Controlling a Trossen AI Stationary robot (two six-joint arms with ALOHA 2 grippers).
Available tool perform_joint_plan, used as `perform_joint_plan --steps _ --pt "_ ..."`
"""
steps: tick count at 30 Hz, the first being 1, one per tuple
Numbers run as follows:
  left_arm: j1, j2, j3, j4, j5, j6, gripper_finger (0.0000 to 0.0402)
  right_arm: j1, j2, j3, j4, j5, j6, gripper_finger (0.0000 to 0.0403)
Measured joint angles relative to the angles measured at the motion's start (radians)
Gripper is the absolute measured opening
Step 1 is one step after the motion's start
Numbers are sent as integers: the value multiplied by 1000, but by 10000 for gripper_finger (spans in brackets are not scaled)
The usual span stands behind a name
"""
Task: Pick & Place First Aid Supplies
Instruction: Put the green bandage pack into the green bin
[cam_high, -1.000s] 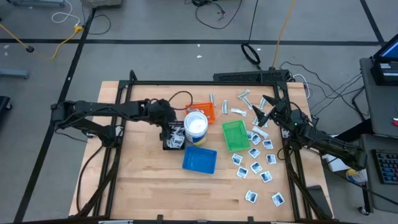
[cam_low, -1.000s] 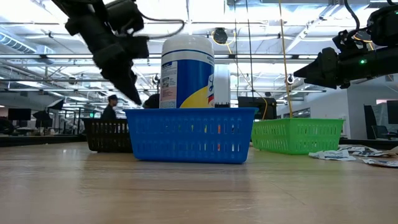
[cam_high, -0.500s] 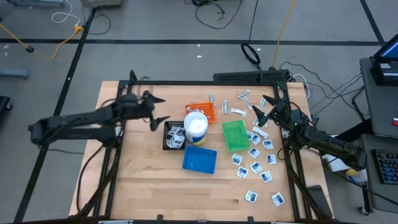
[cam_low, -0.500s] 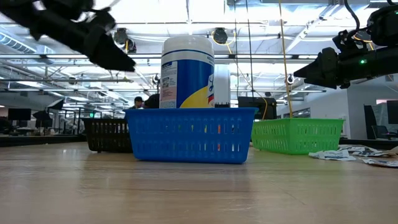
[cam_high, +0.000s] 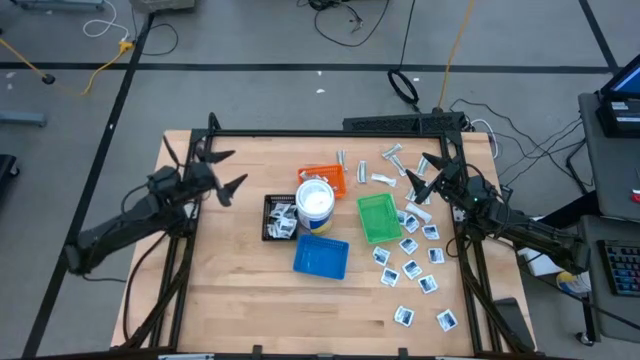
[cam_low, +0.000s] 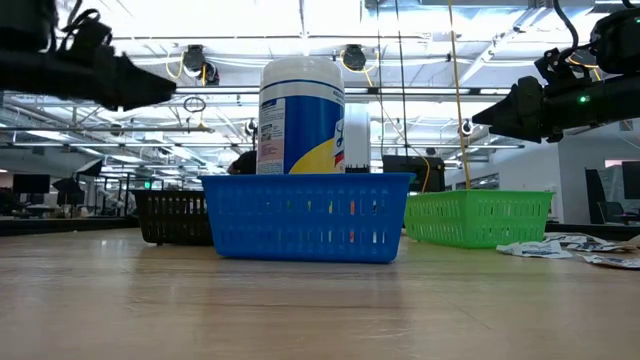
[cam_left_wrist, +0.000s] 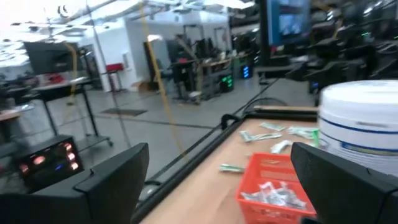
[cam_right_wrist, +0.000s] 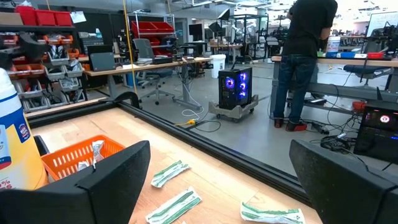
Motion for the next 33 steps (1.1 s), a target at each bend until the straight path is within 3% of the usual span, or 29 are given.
perform_joint_plan --steps 7,33 --pt "48 -141 -91 -40 120 -74 397 0 0 0 0 0 0 380" --pt "55 -123 -91 -66 110 -70 397 0 0 0 0 0 0 380"
